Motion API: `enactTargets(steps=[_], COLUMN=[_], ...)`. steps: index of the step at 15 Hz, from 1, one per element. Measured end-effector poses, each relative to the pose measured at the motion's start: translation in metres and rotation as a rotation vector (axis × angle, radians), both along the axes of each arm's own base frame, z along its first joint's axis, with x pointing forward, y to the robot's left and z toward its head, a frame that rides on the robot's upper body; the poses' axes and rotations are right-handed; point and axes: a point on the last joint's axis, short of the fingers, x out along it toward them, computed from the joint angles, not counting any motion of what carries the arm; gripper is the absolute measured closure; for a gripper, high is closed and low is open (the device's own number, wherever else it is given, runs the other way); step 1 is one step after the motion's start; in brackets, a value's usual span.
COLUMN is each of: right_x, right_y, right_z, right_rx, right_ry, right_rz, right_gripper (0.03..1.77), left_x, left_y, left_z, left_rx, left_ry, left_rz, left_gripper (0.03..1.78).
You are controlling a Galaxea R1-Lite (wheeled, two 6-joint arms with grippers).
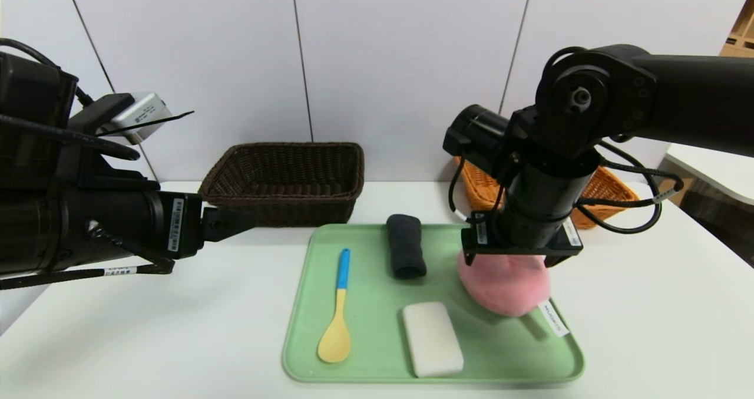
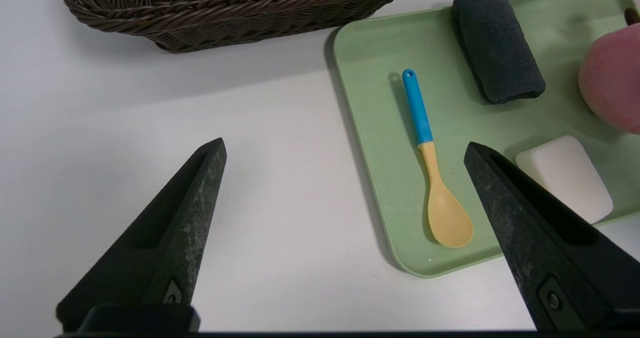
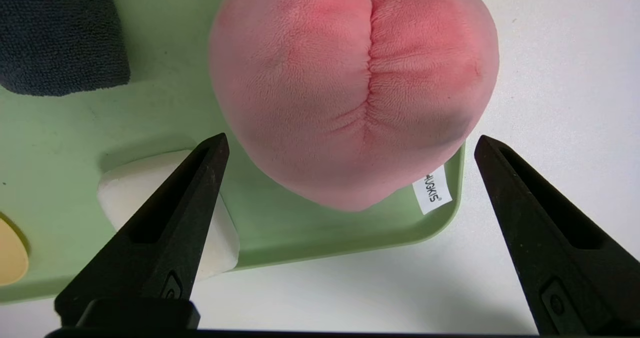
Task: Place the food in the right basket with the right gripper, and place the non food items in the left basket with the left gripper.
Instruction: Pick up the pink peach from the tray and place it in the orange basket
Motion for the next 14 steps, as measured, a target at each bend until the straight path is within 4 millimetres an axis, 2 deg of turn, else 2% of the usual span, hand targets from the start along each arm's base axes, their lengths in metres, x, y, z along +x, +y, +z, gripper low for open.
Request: enactTargets(steps=[14], right_x=[0.02], right_y=[0.007], right_z=[-0.033], right_rx=[-0.068], right_ry=[0.047], right_rz=[-0.04], right_gripper=[0.1], left_x=[-0.003], left_y=[-0.003], left_z=[0.001], left_rx=[-0.011], left_ry=[-0.002], left_rz=[-0.016], left_gripper=[0.12])
